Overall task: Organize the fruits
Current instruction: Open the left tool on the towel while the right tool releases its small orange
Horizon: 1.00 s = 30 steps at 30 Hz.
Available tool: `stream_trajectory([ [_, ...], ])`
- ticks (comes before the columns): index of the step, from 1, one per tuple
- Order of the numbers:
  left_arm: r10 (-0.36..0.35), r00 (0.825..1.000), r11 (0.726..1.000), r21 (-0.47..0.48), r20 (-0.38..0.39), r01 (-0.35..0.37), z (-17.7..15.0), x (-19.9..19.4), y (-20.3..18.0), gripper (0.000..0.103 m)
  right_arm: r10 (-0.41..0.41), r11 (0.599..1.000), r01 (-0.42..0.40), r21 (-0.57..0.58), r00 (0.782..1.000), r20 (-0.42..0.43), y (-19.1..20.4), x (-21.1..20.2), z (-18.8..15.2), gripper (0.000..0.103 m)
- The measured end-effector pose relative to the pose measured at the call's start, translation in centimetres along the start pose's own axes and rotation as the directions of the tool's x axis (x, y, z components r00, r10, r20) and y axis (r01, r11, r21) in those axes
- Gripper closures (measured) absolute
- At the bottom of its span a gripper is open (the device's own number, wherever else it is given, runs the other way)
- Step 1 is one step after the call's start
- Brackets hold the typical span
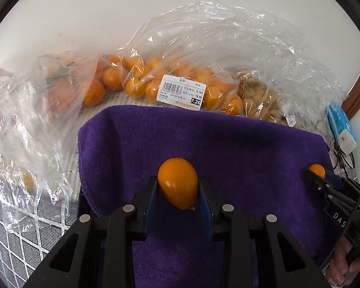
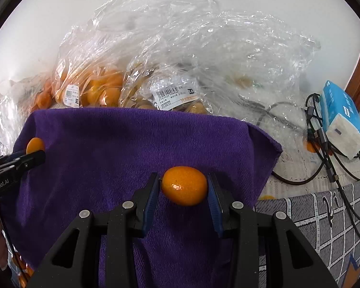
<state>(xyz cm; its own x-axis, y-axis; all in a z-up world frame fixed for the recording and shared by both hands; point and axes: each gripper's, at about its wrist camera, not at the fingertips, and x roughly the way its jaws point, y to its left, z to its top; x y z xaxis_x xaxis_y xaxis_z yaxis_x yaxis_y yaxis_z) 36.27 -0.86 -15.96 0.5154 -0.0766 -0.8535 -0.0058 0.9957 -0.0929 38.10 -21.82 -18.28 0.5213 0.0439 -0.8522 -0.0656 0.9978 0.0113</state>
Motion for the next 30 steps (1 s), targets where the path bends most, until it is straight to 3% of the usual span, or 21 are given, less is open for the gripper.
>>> stream_trajectory([
  [2, -0.004, 1.000, 1.000, 0.002, -0.010, 0.004, 0.0, 0.2, 0.0, 0.072, 0.002, 1.000, -0.002, 0.002, 1.000, 0.001, 0.0, 0.0, 0.0, 0.062],
  [6, 0.004, 1.000, 1.000, 0.009, -0.018, -0.003, 0.0, 0.2, -0.2, 0.071, 0.001, 1.000, -0.001, -0.008, 1.000, 0.000, 0.3, -0.4, 0.0, 0.047],
  [10, 0.020, 1.000, 1.000, 0.017, 0.022, -0.020, 0.4, -1.2, -0.8, 0.046, -0.028, 0.999, 0.029, -0.017, 0.999, 0.027, 0.8, -2.0, 0.3, 0.029],
  [13, 0.010, 0.998, 1.000, 0.024, 0.055, -0.011, 0.5, -2.6, -1.2, 0.045, -0.067, 0.998, 0.068, -0.006, 0.995, 0.072, 1.4, -4.0, 0.4, 0.021],
  [19, 0.012, 0.991, 0.997, 0.071, 0.136, -0.021, 0.0, -6.3, -2.4, 0.045, -0.088, 0.996, 0.085, 0.032, 0.990, 0.109, 1.3, -8.4, -1.4, 0.018],
  [26, -0.014, 0.970, 0.994, 0.110, 0.242, -0.013, -0.2, -12.3, -3.0, 0.045, -0.180, 0.984, 0.179, 0.022, 0.977, 0.118, 1.1, -14.0, -5.4, 0.018],
  [30, -0.007, 0.969, 0.991, 0.135, 0.248, -0.027, -2.1, -15.0, -2.5, 0.045, -0.094, 0.994, 0.084, 0.066, 0.980, 0.176, 0.1, -16.9, -7.6, 0.018],
])
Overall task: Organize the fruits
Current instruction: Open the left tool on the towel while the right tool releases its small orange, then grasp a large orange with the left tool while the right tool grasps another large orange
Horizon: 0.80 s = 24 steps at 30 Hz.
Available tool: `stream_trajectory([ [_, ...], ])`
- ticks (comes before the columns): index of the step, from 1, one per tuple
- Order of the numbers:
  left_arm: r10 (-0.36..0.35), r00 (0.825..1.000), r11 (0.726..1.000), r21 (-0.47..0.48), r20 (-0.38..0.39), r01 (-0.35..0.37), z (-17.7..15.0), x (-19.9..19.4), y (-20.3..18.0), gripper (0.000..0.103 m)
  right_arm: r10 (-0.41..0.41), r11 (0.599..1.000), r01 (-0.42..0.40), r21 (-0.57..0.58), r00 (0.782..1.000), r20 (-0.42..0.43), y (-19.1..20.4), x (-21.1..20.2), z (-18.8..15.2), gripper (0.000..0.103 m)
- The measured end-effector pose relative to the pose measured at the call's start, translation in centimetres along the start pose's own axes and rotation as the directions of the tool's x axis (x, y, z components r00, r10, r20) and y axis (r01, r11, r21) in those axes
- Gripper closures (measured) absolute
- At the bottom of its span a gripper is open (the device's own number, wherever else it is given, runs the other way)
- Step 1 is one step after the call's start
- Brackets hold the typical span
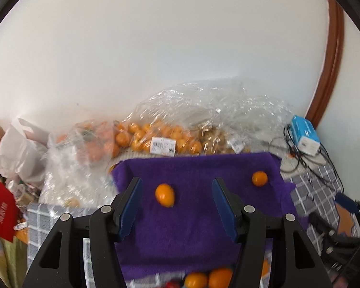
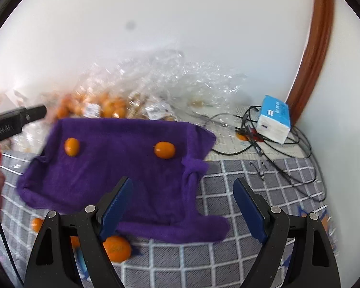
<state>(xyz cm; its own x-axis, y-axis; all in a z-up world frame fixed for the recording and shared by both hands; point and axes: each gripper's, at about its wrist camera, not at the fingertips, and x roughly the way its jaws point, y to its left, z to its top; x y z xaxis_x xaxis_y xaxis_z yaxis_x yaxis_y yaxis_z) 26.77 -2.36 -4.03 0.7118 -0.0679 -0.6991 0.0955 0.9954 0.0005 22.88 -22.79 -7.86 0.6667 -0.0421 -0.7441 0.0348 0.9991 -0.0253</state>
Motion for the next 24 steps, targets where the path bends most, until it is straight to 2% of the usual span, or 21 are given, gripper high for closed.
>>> stream_trajectory([
  [4, 0.023, 0.999, 1.000, 0.012, 0.045, -0.023, -2.5, -3.6, 1.1, 0.045, -0.027, 0.999, 0.027, 0.023, 1.000, 0.013, -0.5, -1.8, -1.5, 0.018],
  [8, -0.019, 0.997, 1.000, -0.007, 0.079, 0.019, -5.3, -6.9, 2.2, 0.045, -0.014, 1.000, 0.014, -0.002, 1.000, 0.017, -0.2, -3.5, -3.4, 0.018],
  [18, 0.081, 0.988, 0.995, -0.062, 0.129, -0.073, -10.4, -11.6, 3.9, 0.045, 0.010, 0.998, -0.005, -0.064, 0.997, 0.080, 2.5, -6.8, -8.0, 0.018],
  [20, 0.068, 0.991, 0.995, -0.075, 0.115, -0.060, -10.9, -12.0, 4.2, 0.045, 0.038, 0.998, -0.033, -0.056, 0.996, 0.083, 2.6, -7.3, -8.4, 0.018],
  [22, 0.026, 0.996, 0.996, -0.091, 0.089, -0.018, -11.1, -12.4, 4.5, 0.045, 0.068, 0.997, -0.065, -0.045, 0.995, 0.077, 2.6, -7.5, -8.5, 0.018],
  [24, 0.005, 0.996, 0.994, -0.106, 0.093, 0.005, -11.5, -12.8, 4.7, 0.045, 0.090, 0.996, -0.088, -0.033, 0.994, 0.066, 2.6, -7.4, -8.6, 0.021],
])
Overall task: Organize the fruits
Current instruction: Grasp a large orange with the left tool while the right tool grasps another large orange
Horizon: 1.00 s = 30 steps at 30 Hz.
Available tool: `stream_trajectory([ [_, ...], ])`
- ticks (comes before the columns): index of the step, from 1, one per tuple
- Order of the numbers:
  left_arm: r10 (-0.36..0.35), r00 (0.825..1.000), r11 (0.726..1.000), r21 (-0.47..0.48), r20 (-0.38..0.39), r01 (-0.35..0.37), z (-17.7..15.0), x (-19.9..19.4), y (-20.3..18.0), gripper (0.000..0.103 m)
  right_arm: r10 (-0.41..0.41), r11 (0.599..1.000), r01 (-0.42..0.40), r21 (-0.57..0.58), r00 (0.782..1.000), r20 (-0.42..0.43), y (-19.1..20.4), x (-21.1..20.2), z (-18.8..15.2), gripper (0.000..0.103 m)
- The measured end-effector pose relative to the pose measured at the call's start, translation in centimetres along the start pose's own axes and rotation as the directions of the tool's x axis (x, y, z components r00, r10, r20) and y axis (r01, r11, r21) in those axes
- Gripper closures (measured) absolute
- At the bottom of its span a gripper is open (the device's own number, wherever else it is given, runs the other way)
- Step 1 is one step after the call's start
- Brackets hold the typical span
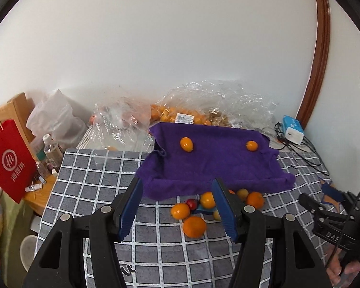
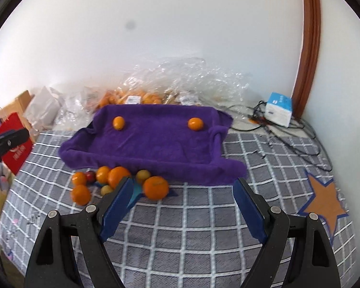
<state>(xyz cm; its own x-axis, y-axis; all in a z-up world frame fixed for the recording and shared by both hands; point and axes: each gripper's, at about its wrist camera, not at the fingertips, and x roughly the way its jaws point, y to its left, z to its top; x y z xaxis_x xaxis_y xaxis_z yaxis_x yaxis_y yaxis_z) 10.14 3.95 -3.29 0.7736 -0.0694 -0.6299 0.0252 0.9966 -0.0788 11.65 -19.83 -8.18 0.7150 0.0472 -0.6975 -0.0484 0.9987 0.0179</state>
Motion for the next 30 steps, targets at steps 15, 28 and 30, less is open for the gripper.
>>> stream_trajectory([
  [15, 0.018, 0.997, 0.999, -0.043, -0.081, -0.022, -4.7, 3.4, 1.8, 0.045, 0.054, 0.999, -0.053, 0.015, 0.993, -0.105, 0.0, 5.0, -2.8, 0.039],
  [28, -0.064, 0.978, 0.992, -0.118, -0.200, 0.041, -7.8, 7.1, 4.8, 0.048, 0.114, 0.993, -0.118, -0.016, 0.981, -0.158, 2.8, 11.2, -3.1, 0.039],
  [30, -0.063, 0.980, 0.993, -0.113, -0.188, 0.042, -8.1, 7.0, 4.7, 0.048, 0.107, 0.993, -0.112, -0.029, 0.983, -0.151, 3.1, 11.9, -2.8, 0.039],
])
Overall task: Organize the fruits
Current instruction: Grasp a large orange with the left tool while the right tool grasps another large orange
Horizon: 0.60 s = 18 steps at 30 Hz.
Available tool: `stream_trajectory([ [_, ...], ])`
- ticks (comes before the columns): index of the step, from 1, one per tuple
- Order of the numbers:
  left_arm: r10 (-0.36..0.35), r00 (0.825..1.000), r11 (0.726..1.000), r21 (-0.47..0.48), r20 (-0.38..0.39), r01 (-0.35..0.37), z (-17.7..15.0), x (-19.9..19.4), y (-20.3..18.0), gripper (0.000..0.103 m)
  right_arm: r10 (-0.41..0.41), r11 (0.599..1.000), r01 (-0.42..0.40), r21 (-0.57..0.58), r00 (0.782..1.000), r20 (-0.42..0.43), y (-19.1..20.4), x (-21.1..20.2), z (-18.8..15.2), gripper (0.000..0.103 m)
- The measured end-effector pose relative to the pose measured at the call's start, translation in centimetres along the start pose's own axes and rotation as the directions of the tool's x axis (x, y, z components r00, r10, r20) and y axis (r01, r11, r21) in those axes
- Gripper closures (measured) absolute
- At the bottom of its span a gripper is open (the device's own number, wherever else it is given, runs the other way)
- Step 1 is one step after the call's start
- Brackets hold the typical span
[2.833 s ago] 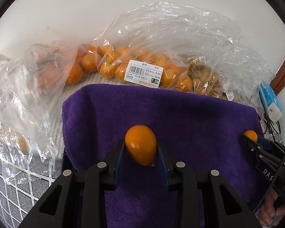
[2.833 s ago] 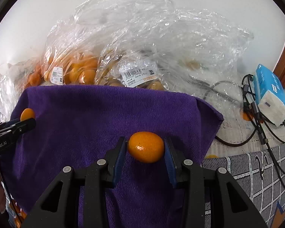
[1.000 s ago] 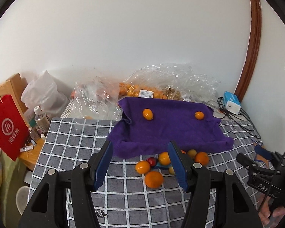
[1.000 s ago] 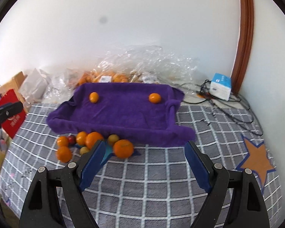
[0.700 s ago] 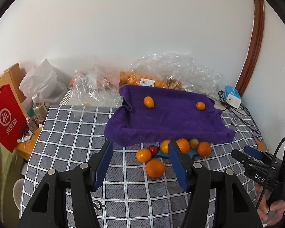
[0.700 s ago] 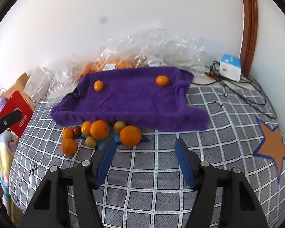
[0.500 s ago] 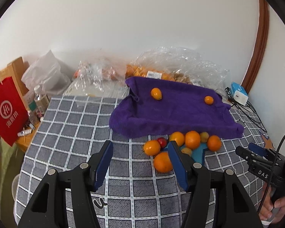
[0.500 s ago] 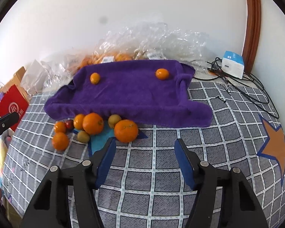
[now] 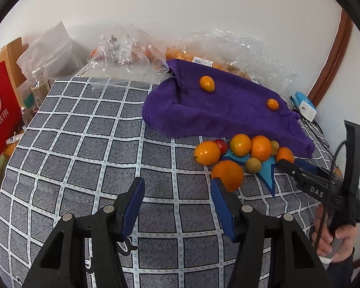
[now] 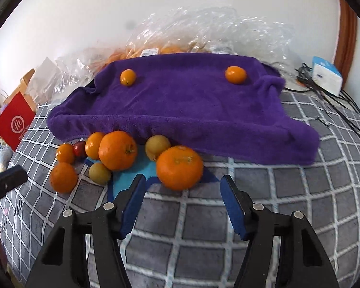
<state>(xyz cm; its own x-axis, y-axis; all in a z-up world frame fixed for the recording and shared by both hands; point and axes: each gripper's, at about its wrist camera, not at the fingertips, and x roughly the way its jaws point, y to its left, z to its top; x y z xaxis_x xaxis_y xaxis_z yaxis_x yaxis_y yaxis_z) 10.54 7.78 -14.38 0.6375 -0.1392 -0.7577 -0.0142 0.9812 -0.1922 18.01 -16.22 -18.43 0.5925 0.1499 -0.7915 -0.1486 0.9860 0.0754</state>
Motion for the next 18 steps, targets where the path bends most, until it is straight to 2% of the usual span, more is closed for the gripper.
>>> stream_trajectory([
  [2, -0.015, 1.000, 1.000, 0.004, 0.002, 0.015, -0.2, 0.1, -0.1, 0.048, -0.010, 1.000, 0.010, -0.002, 1.000, 0.000, 0.0, 0.7, 0.3, 0.041],
  [4, -0.027, 1.000, 1.000, 0.005, -0.007, 0.027, -0.3, 0.4, -0.4, 0.048, 0.004, 1.000, -0.004, 0.008, 1.000, -0.012, -0.1, 1.2, 0.5, 0.056],
  [6, -0.032, 0.999, 0.999, 0.004, -0.014, 0.032, -0.3, 0.8, -1.0, 0.048, -0.005, 1.000, 0.005, 0.000, 1.000, -0.005, 0.1, 1.1, 0.3, 0.061],
  [10, -0.057, 0.998, 0.998, 0.016, -0.020, 0.058, -0.1, 1.7, -2.8, 0.048, 0.011, 1.000, -0.011, 0.015, 1.000, -0.007, -0.5, 0.0, -0.3, 0.061],
  [13, -0.083, 0.996, 0.996, 0.032, -0.026, 0.084, 0.4, 2.4, -4.3, 0.048, -0.011, 1.000, 0.011, 0.015, 1.000, 0.012, -1.5, -1.8, -1.5, 0.061],
  [16, -0.073, 0.997, 0.996, 0.051, -0.026, 0.074, 0.6, 3.4, -5.3, 0.048, -0.055, 0.998, 0.055, 0.007, 0.998, 0.019, -2.4, -2.9, -2.6, 0.061],
  [18, -0.042, 0.998, 0.997, 0.058, -0.044, 0.045, 0.7, 4.6, -5.7, 0.048, -0.072, 0.997, 0.072, 0.012, 0.997, 0.017, -3.0, -3.3, -3.3, 0.061],
])
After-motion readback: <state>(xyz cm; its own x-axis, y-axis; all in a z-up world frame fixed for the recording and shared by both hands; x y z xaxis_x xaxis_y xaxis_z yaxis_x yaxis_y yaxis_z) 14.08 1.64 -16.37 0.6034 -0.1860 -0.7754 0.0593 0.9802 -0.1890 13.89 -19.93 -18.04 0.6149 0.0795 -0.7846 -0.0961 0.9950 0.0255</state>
